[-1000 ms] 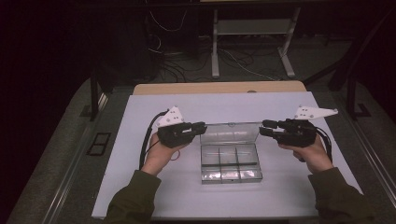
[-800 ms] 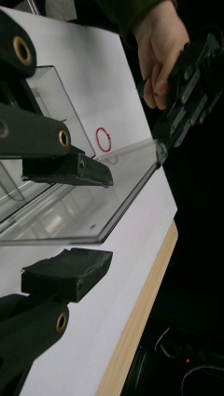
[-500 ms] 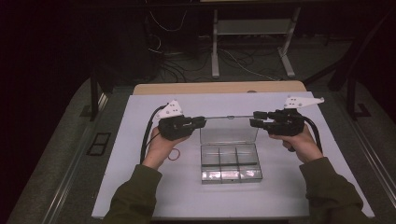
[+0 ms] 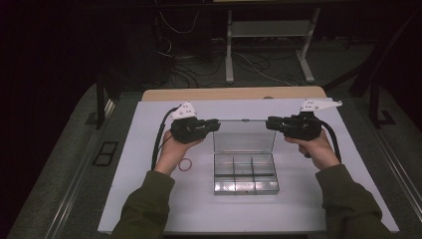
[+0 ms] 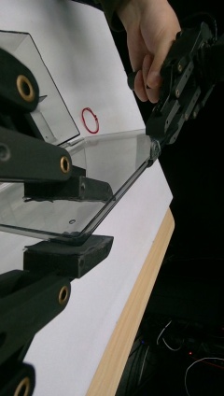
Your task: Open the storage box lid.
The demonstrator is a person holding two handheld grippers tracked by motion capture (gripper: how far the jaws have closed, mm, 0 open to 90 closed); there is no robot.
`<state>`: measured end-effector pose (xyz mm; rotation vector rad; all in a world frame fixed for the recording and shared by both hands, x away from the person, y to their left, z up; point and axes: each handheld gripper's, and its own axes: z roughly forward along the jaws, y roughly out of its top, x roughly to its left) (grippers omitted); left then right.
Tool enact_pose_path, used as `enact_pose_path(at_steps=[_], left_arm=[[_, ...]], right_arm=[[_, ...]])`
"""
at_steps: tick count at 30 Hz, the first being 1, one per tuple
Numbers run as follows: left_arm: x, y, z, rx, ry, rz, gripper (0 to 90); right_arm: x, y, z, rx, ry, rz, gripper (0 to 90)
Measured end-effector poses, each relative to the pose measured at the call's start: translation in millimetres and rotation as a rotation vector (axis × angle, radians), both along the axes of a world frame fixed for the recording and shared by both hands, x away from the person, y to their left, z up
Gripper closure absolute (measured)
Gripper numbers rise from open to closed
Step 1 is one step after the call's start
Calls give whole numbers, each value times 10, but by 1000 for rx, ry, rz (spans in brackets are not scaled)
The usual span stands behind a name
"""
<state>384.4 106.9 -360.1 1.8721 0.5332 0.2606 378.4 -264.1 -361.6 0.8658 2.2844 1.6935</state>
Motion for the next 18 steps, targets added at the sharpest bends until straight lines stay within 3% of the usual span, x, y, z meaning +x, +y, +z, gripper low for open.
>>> enact_pose_path(at_steps=[4,9,18], left_arm=[[19,-16,-12,12,-6,26,754],[-1,30,-45,19,13,53,642],[-210,220,-182,31,30,95,511]], right_arm=[[23,-3,-9,-4,-4,-9,719],[75,1,-28,-7,-3,-22,717],[161,14,-55,-15,12,-40,705]])
